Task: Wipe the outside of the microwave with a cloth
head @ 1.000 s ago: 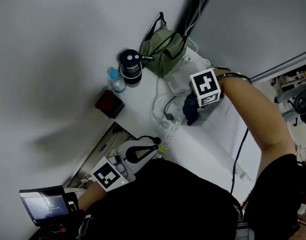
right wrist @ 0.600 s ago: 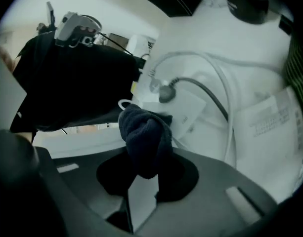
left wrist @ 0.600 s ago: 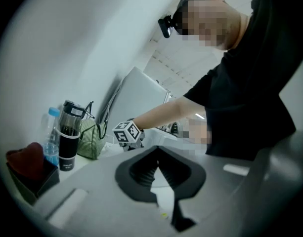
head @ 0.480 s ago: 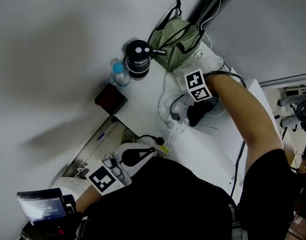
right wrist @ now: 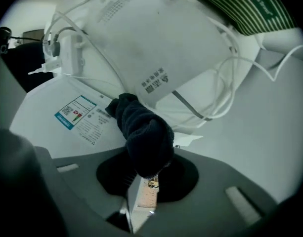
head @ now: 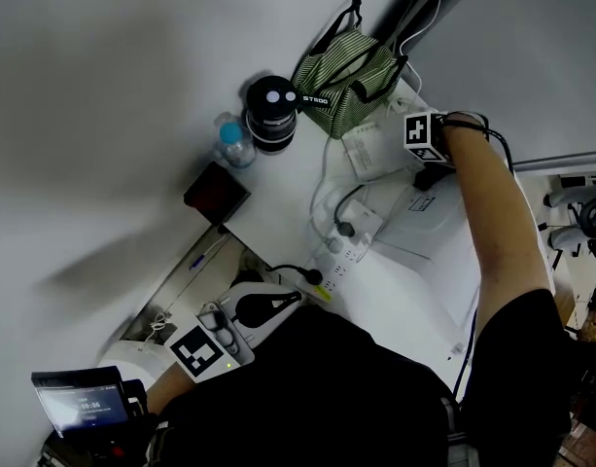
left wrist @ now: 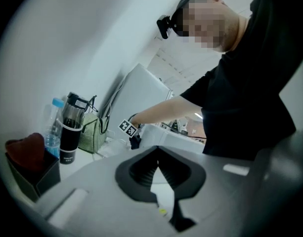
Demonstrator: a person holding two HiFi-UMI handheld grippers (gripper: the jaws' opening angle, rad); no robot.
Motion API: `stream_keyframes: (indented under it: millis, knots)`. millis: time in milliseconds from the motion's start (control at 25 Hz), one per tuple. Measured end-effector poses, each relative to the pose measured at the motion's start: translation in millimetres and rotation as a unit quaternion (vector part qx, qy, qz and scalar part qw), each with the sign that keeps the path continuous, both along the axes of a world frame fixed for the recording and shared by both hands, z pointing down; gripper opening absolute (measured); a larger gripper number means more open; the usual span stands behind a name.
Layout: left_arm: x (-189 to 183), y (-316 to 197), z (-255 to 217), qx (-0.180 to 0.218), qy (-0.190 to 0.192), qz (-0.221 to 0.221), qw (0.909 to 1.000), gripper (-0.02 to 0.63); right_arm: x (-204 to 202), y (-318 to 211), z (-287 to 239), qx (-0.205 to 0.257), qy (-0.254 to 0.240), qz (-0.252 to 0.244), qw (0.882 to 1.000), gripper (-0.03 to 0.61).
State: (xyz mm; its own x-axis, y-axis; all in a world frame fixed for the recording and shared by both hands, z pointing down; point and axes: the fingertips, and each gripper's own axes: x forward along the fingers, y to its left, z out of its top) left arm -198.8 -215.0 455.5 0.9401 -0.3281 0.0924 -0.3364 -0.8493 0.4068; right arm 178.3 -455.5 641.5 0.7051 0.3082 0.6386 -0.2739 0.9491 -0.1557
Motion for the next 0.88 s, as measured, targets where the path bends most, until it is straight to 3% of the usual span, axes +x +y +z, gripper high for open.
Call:
stream_keyframes:
  millis: [120, 200, 280, 360, 440, 520, 600, 680, 880]
  knots:
    - [1, 1, -4, 0.006, 0.002, 0.003, 1.0000, 0.003, -19, 1, -10, 0.010, -0.036, -0.015, 0.999, 0.077]
    - [3, 0, -7, 0.009, 0.004, 0.006, 0.9999, 0.003, -65, 18, -20, -0.014, -0.131, -0.009, 0.991, 0.077]
    - [6, -3, -10, 0.015, 0.008, 0.009, 0.9998, 0.003, -125, 55, -38, -0.078, -0.253, 0.012, 0.964, 0.077]
    - [10, -5, -12, 0.018, 0.011, 0.012, 0.9997, 0.003, -177, 105, -64, -0.174, -0.347, 0.028, 0.921, 0.077]
    - [12, -4, -13, 0.017, 0.013, 0.013, 0.9997, 0.003, -208, 152, -85, -0.266, -0.385, 0.034, 0.883, 0.077]
    - [13, -4, -13, 0.015, 0.014, 0.014, 0.9997, 0.003, -212, 183, -88, -0.328, -0.365, 0.032, 0.871, 0.077]
    - [12, -4, -12, 0.012, 0.013, 0.013, 0.9998, 0.003, -199, 194, -79, -0.354, -0.319, 0.033, 0.878, 0.077]
    - [11, -4, -10, 0.009, 0.015, 0.011, 0.9998, 0.003, -185, 186, -66, -0.347, -0.283, 0.046, 0.893, 0.077]
    - [6, -4, -6, 0.003, 0.017, 0.003, 0.9998, 0.003, -111, 113, -41, -0.235, -0.163, 0.072, 0.956, 0.077]
